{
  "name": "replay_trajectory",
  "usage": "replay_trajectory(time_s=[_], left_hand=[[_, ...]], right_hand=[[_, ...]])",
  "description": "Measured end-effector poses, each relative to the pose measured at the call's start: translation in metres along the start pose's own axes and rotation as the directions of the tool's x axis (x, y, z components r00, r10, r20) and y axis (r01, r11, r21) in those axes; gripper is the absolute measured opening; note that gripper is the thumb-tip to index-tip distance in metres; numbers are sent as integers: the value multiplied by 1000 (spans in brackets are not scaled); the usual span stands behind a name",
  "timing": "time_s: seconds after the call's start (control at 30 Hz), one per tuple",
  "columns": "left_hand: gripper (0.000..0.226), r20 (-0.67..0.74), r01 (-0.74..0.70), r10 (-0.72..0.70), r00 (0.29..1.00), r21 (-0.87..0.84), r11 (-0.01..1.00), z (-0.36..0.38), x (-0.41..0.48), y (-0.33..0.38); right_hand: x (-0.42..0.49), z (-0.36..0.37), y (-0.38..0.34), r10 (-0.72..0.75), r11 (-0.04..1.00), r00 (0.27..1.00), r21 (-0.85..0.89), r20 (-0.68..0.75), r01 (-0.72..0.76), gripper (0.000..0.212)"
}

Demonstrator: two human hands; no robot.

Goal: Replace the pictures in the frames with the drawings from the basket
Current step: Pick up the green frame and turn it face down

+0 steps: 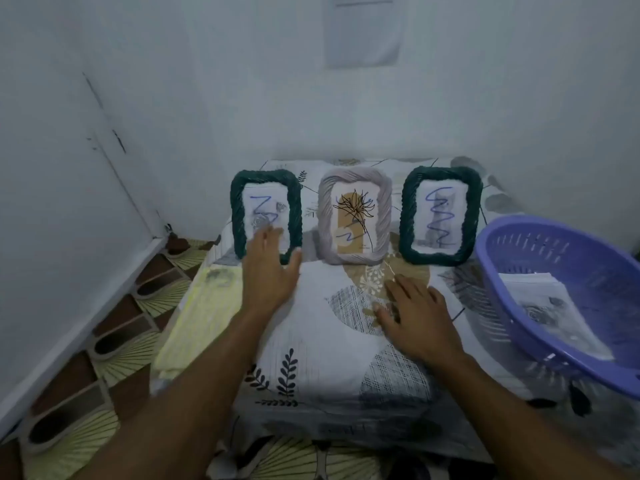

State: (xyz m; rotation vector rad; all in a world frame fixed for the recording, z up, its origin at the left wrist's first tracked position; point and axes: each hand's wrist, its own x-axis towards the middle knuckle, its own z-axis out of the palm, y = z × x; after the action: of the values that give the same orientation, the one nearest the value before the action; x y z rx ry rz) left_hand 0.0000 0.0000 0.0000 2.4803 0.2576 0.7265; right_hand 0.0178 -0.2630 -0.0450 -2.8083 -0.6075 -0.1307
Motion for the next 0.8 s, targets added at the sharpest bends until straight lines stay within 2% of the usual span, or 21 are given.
replay_trajectory(time_s=[0.03,0.1,0.2,0.27,0.33,0.47,0.67,0.8], left_hand=[[50,-90,21,-20,996,4,1000,-5,14,-7],[57,-153,138,-139,978,-20,990,-16,38,-17],[69,-55,323,-342,938,-215,922,-22,64,-33],[60,-21,359,-383,924,-306,882,-20,71,-43],[51,-53,375,-411,910,-317,871,-19,75,-50],[36,-104,321,-363,926,-288,902,-18,74,-59],[28,-141,158,-208,968,-301,940,-39,65,-42],[31,-168,64,-128,977,-341,938,-52,37,-13]], right_hand=[[-1,-1,1,6,1000,1000,3,1,-6,60],[0,0,2,1,1000,1000,-7,-14,-1,61],[1,2,2,-7,1000,1000,-6,-24,7,61],[2,3,3,-9,1000,1000,-18,-25,8,61],[2,3,4,-10,1000,1000,-29,-19,9,61],[4,5,4,-11,1000,999,-24,-43,10,62],[1,0,0,-21,1000,999,15,-46,22,58],[-8,-17,-9,-94,987,978,111,-184,115,45]])
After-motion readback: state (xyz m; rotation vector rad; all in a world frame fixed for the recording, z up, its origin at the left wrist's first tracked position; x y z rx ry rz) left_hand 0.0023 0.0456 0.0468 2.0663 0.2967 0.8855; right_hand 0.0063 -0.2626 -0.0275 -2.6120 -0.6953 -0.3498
